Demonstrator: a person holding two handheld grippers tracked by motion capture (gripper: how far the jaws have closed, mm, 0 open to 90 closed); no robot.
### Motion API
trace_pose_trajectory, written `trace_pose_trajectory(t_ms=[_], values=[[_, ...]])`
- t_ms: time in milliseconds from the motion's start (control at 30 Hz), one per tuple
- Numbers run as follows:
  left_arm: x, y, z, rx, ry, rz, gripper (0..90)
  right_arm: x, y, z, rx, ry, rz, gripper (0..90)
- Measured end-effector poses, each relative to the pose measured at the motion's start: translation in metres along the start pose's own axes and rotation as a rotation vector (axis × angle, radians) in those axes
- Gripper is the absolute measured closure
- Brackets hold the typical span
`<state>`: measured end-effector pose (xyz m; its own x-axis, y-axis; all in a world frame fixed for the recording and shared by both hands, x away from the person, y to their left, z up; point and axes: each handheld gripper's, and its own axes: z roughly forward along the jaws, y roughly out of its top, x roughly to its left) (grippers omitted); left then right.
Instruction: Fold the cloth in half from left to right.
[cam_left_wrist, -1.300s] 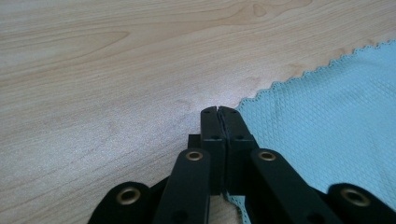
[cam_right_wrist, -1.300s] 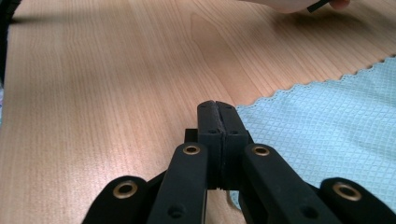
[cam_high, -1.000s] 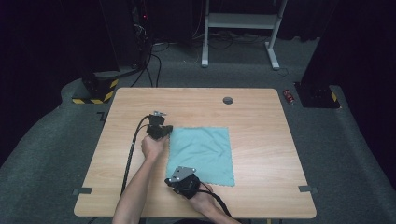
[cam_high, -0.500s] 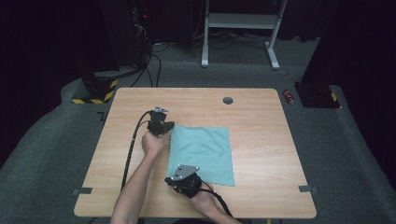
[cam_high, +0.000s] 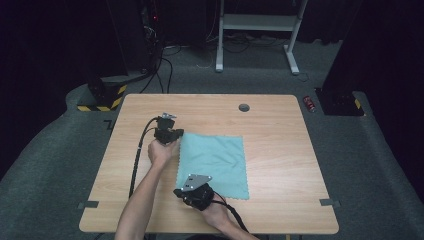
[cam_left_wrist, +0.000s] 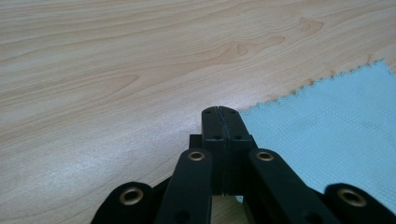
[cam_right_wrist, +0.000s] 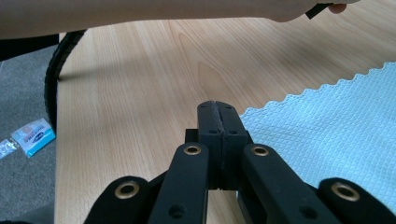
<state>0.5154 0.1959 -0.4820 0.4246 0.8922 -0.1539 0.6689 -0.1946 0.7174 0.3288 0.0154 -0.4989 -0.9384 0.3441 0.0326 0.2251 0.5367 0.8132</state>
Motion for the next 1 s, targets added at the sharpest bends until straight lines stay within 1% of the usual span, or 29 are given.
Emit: trace_pose_trajectory(t_ms=[133,200,300,367,433,500,600,667,733,833,900,967,1000], values=[[0.004,0.001,-0.004,0.0,0.006,0.003,90.0,0.001,0.005,0.002,-0.003,0.004,-0.004,90.0],[0.006,0.001,-0.007,0.001,0.009,0.003,90.0,0.003,0.008,0.003,-0.005,0.004,-0.015,90.0],[0.009,0.001,-0.011,0.001,0.018,0.002,90.0,0.005,0.014,0.005,-0.01,0.014,-0.018,90.0],[0.011,0.002,-0.016,-0.001,0.029,0.013,90.0,0.006,0.017,0.006,-0.018,0.024,-0.012,90.0],[0.013,0.004,-0.024,-0.006,0.031,0.02,90.0,0.007,0.022,0.006,-0.031,0.031,-0.009,90.0],[0.016,0.005,-0.029,-0.011,0.035,0.029,90.0,0.01,0.025,0.007,-0.038,0.038,-0.013,90.0],[0.018,0.004,-0.034,-0.012,0.036,0.028,90.0,0.012,0.029,0.008,-0.052,0.043,-0.027,90.0],[0.017,0.004,-0.033,-0.014,0.034,0.024,90.0,0.012,0.028,0.007,-0.055,0.04,-0.023,90.0],[0.015,0.005,-0.031,-0.012,0.031,0.034,90.0,0.011,0.025,0.004,-0.055,0.033,-0.016,90.0],[0.011,0.006,-0.026,-0.011,0.022,0.036,90.0,0.008,0.02,-0.001,-0.056,0.022,-0.005,90.0],[0.007,0.005,-0.022,-0.011,0.015,0.037,90.0,0.006,0.012,-0.007,-0.054,0.01,0.005,90.0],[0.004,0.005,-0.018,-0.004,0.011,0.036,90.0,0.005,0.01,-0.009,-0.054,0.004,0.002,90.0],[0.002,0.005,-0.015,-0.005,0.013,0.04,90.0,0.004,0.005,-0.012,-0.051,-0.003,0.012,90.0]])
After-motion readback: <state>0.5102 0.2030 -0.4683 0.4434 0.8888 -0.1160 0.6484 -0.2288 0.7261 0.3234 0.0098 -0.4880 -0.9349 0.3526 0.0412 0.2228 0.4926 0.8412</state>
